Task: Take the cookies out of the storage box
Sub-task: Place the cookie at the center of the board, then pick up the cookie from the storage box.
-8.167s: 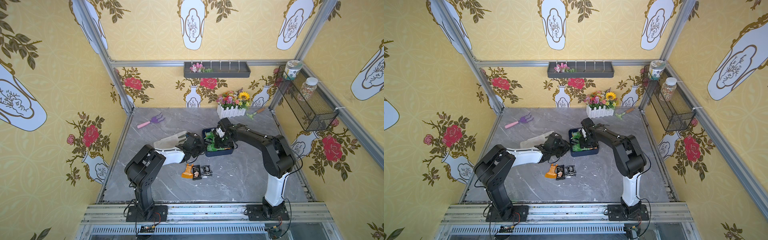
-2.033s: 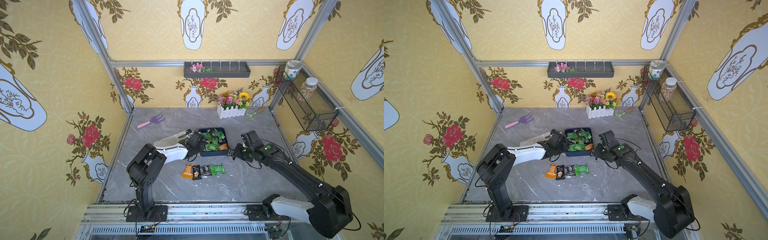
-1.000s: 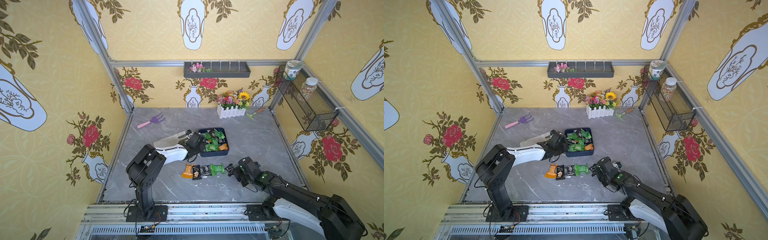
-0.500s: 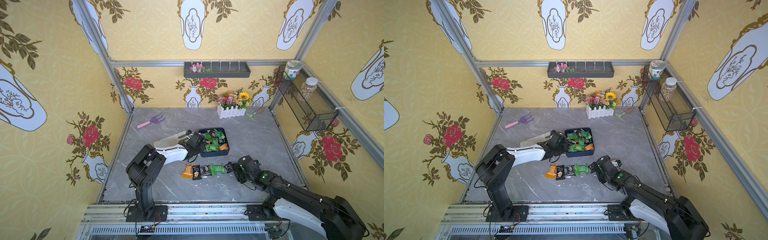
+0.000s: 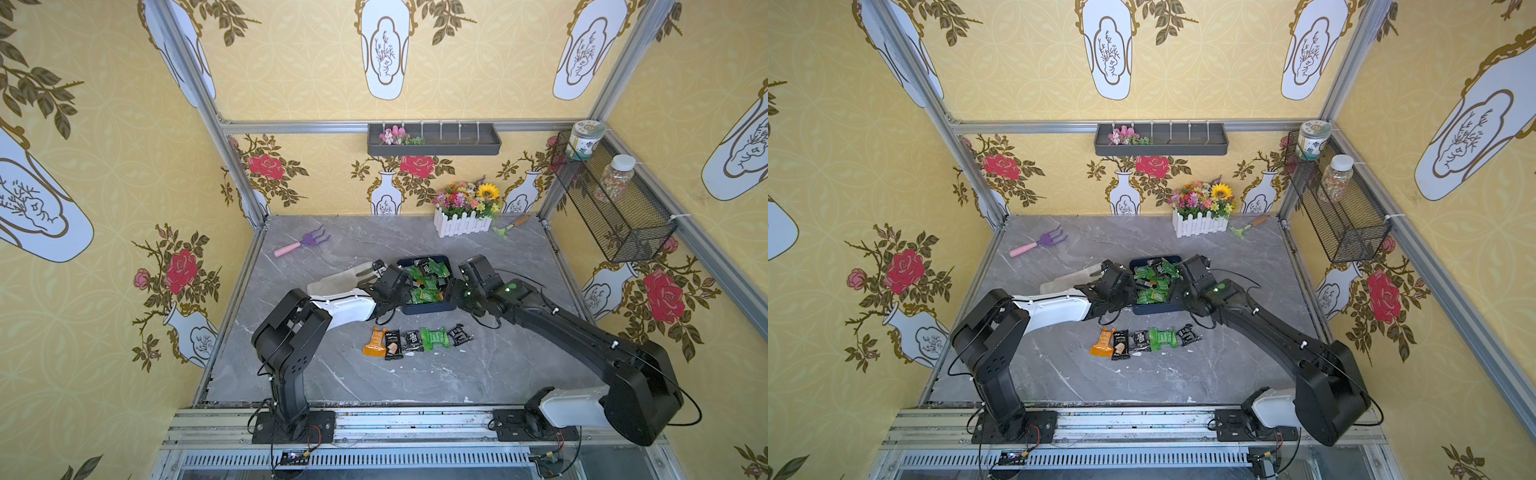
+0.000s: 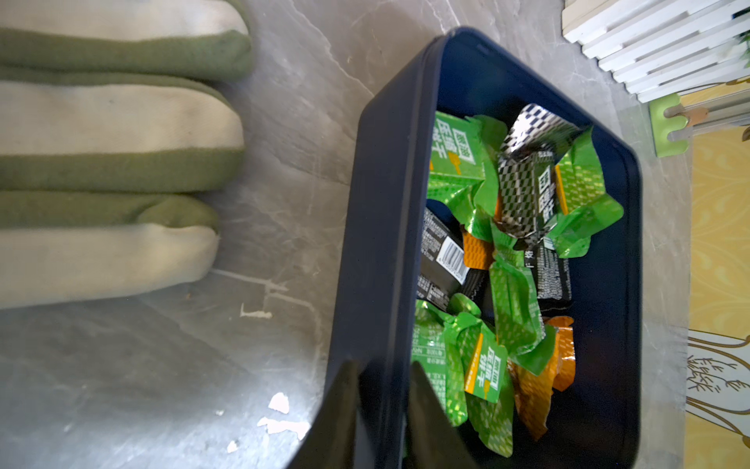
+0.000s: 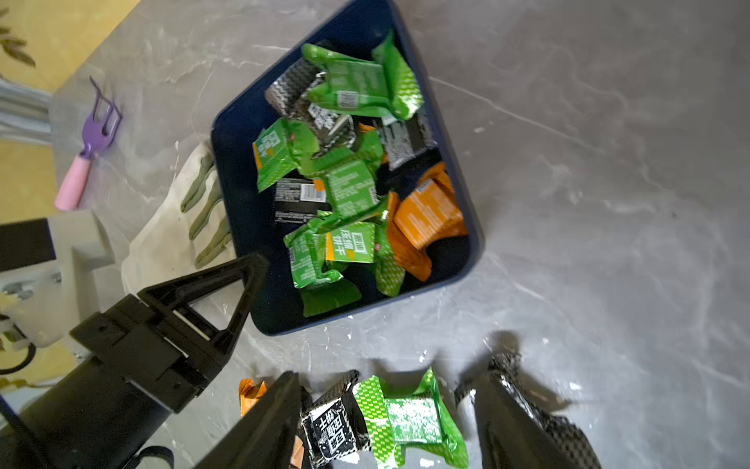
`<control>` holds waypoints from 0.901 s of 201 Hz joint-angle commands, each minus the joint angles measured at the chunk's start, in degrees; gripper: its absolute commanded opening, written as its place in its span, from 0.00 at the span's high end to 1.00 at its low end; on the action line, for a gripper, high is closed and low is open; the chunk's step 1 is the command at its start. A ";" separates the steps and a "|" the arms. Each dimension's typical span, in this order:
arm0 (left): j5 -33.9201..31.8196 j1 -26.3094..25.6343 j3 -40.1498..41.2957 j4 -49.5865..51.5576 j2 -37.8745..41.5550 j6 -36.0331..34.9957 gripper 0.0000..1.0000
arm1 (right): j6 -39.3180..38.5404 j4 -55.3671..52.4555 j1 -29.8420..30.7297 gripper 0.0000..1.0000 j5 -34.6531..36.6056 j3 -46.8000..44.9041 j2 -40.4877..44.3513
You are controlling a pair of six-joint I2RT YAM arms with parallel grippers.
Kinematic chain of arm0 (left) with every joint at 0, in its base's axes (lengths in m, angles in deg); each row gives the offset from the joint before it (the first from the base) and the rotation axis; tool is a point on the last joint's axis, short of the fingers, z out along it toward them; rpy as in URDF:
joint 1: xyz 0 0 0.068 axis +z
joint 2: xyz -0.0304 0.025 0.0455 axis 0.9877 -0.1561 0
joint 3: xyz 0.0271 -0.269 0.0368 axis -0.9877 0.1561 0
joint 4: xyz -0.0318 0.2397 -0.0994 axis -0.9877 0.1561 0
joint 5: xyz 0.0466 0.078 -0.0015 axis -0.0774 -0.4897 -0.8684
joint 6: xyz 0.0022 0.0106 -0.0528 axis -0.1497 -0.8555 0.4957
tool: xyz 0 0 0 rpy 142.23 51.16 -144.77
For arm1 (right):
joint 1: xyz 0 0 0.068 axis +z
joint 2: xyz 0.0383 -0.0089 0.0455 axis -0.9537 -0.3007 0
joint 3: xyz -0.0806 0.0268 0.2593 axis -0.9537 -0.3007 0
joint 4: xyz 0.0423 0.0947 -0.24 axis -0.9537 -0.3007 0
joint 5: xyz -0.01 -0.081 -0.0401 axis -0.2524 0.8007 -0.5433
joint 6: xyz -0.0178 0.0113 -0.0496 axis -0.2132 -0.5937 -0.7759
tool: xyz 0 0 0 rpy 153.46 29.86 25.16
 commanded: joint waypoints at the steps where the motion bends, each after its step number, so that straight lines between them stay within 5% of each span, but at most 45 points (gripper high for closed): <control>1: -1.29 0.14 -0.32 0.72 0.78 -2.29 0.51 | -10.51 -2.78 -2.76 0.29 -3.71 2.23 -2.54; 39: -4.17 0.07 -1.32 2.66 4.41 -5.59 0.42 | -10.36 0.12 -9.25 0.29 -7.54 1.58 -1.87; 79: -0.20 -1.75 -10.87 6.12 0.56 -11.37 0.40 | -9.78 0.86 -13.89 0.29 -8.58 -0.83 0.54; 113: 9.19 -1.88 -16.81 5.66 -7.04 -8.33 0.40 | -8.95 1.42 -15.14 0.29 -9.42 -3.26 2.40; 181: 14.31 0.21 -20.45 3.39 -14.71 -4.36 0.46 | -6.48 4.42 -15.63 0.31 -12.54 -6.86 3.66</control>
